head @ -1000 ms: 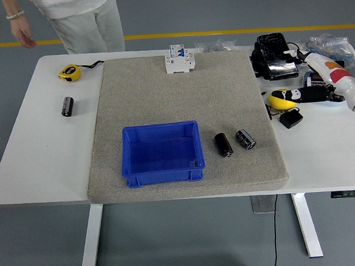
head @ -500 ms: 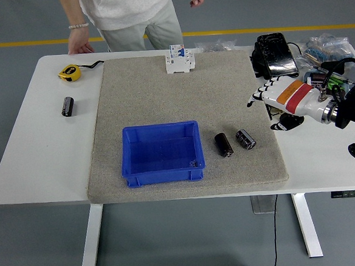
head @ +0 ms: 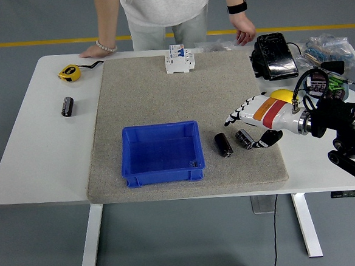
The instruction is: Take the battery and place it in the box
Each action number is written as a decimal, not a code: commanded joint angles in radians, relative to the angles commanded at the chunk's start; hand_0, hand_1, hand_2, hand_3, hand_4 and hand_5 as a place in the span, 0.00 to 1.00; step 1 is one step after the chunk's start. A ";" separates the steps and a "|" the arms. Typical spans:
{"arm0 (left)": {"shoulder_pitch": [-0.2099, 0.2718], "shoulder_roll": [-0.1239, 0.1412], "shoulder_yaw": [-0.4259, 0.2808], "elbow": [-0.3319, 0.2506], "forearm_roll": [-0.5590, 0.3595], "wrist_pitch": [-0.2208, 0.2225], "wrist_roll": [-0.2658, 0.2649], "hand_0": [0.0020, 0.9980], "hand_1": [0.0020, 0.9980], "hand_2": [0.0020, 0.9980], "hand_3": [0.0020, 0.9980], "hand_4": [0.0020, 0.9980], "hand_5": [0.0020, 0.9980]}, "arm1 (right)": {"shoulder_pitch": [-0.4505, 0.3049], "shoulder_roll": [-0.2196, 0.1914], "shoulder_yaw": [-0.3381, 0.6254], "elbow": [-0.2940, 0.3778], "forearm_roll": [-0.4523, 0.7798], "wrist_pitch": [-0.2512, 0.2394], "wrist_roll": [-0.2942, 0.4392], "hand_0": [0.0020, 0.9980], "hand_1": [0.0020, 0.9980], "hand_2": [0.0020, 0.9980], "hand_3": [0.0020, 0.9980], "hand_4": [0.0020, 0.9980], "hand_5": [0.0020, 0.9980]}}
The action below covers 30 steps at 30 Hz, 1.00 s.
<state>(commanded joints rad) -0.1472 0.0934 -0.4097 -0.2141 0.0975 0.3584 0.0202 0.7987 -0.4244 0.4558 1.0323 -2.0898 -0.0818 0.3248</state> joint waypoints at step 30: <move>-0.009 0.003 -0.005 -0.006 0.017 0.005 0.006 0.72 0.67 0.77 0.71 0.73 0.53 | 0.081 0.134 -0.137 -0.265 0.050 0.008 0.008 0.74 0.74 0.78 0.83 1.00 0.09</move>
<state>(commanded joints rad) -0.1559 0.0960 -0.4149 -0.2198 0.1147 0.3635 0.0267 0.8795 -0.2905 0.3186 0.7674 -2.0402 -0.0738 0.3327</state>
